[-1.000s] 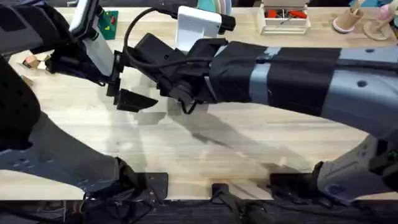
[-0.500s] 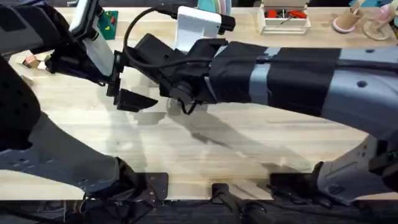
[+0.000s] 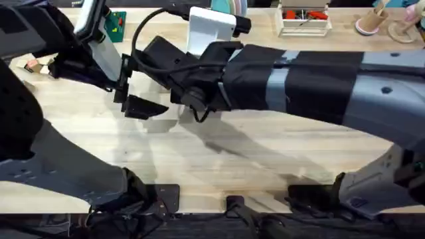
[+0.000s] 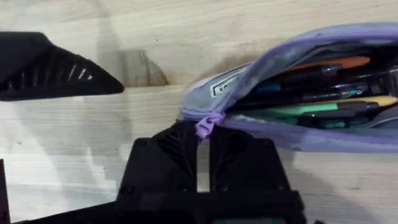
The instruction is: Unzip the bag, pick up the pens from the table one at a time and place them inside, then zip the bag closed.
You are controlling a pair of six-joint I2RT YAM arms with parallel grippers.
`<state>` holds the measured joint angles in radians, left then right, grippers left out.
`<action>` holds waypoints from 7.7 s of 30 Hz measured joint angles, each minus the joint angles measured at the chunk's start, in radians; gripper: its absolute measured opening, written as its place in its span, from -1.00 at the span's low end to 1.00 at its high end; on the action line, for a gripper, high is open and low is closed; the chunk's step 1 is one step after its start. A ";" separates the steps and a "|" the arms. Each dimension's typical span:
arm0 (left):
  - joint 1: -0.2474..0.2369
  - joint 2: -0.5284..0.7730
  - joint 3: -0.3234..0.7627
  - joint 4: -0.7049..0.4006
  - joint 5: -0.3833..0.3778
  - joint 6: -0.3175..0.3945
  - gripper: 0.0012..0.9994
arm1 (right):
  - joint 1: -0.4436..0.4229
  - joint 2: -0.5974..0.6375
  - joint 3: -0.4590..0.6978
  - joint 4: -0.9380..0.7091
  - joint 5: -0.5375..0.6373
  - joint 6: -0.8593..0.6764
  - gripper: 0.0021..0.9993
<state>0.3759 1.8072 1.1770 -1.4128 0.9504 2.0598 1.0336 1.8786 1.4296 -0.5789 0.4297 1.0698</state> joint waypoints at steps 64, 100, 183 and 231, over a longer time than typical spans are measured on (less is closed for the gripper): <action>-0.007 0.000 0.000 0.134 0.010 -0.031 0.99 | -0.097 -0.149 0.000 -0.003 -0.035 -0.113 -0.94; -0.310 0.000 0.000 0.495 0.041 -0.594 0.63 | -0.101 -0.149 0.000 -0.004 -0.076 -0.114 -0.94; -0.344 0.032 0.000 0.449 0.080 -0.605 -0.92 | -0.712 -0.148 -0.256 -0.108 -0.348 -0.321 -0.94; -0.305 -0.139 0.000 0.440 0.002 -0.728 1.00 | -0.546 -0.519 -0.214 -0.185 -0.185 -0.705 0.99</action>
<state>0.0712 1.6681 1.1774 -0.9726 0.9522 1.3313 0.4881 1.3597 1.2152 -0.7635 0.2443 0.3652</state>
